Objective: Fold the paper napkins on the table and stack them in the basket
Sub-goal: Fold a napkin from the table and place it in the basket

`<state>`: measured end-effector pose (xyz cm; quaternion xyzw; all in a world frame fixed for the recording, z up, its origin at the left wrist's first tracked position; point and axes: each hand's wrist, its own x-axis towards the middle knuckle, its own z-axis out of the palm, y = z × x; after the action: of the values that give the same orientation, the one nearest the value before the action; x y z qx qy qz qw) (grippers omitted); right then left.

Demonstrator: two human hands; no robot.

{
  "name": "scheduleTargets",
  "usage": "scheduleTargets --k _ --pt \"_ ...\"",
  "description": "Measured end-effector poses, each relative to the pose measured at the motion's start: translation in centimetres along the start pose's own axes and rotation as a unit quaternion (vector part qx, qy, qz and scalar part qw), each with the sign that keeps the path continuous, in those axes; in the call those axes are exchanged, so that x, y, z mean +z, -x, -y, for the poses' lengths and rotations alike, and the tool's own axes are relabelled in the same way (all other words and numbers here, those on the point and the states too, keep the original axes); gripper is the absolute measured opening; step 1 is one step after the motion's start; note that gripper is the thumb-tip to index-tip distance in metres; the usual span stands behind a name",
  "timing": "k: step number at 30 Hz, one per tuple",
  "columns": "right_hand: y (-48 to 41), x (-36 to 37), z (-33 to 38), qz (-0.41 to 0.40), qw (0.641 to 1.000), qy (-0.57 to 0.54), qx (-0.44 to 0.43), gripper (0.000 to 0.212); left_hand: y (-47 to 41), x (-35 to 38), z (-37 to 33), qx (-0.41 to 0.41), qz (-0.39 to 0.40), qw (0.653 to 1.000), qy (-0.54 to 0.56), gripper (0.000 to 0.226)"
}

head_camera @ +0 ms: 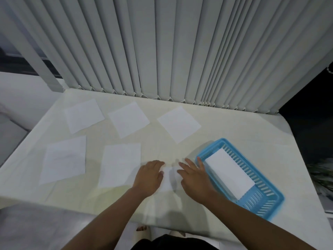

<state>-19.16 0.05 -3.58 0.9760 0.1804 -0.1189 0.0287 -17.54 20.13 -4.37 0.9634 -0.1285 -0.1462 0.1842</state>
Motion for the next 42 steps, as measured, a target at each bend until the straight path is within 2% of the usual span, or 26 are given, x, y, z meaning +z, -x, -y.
scheduleTargets --k 1,3,5,8,11,16,20,24,28,30,32,34,36,39,42 --pt "-0.3 0.6 0.5 0.008 1.0 -0.017 -0.001 0.044 0.0 0.8 -0.4 0.007 0.014 1.0 -0.013 0.078" --pt "-0.4 1.9 1.4 0.013 1.0 -0.023 0.004 0.049 0.2 2.8 -0.9 0.002 0.065 0.997 -0.039 0.077" --pt "-0.4 3.8 1.7 0.043 0.997 -0.051 0.028 0.054 0.4 4.0 -0.7 -0.005 0.076 0.993 -0.088 0.076" --pt "0.0 4.7 1.6 0.076 0.993 -0.067 0.06 0.069 0.8 5.1 0.1 -0.007 0.086 0.985 -0.148 0.063" --pt "0.2 5.1 1.2 0.086 0.99 -0.076 0.084 0.073 0.8 4.7 0.3 -0.014 0.128 0.982 -0.141 0.062" --pt "1.2 5.3 0.5 0.097 0.982 -0.107 0.12 0.077 0.7 4.5 -0.1 -0.009 0.111 0.98 -0.163 0.06" --pt "1.4 5.3 0.3 0.092 0.982 -0.103 0.129 0.074 -0.9 2.0 -1.3 -0.022 0.031 0.993 -0.109 0.048" --pt "1.7 3.5 0.1 0.024 0.987 -0.107 0.115 0.061 -3.2 0.4 -1.9 -0.028 0.079 0.992 -0.092 0.043" --pt "2.0 2.2 0.2 -0.018 0.969 -0.224 0.106 0.06 -4.0 -0.9 -2.1 -0.045 0.179 0.983 -0.022 0.015" --pt "2.5 1.1 0.4 0.022 0.947 -0.298 0.115 0.061 -4.2 -2.1 -2.0 -0.062 0.168 0.983 0.026 0.009" --pt "2.9 0.7 0.6 0.001 0.936 -0.324 0.139 0.06 -4.3 -3.7 -2.1 -0.105 0.118 0.982 0.105 0.011" --pt "3.0 0.0 1.3 -0.019 0.898 -0.4 0.18 0.058 -4.3 -5.0 -2.5 -0.149 0.061 0.96 0.228 0.02" --pt "2.9 -1.1 1.9 -0.021 0.833 -0.5 0.234 0.051 -4.1 -5.5 -3.5 -0.181 0.025 0.907 0.38 0.022" --pt "2.6 -3.3 2.2 -0.018 0.74 -0.614 0.274 0.036 -3.8 -5.0 -5.7 -0.208 -0.037 0.818 0.535 0.023" --pt "2.6 -5.1 2.0 -0.006 0.599 -0.735 0.318 0.037 -4.0 -4.5 -7.6 -0.216 -0.061 0.714 0.663 0.024"
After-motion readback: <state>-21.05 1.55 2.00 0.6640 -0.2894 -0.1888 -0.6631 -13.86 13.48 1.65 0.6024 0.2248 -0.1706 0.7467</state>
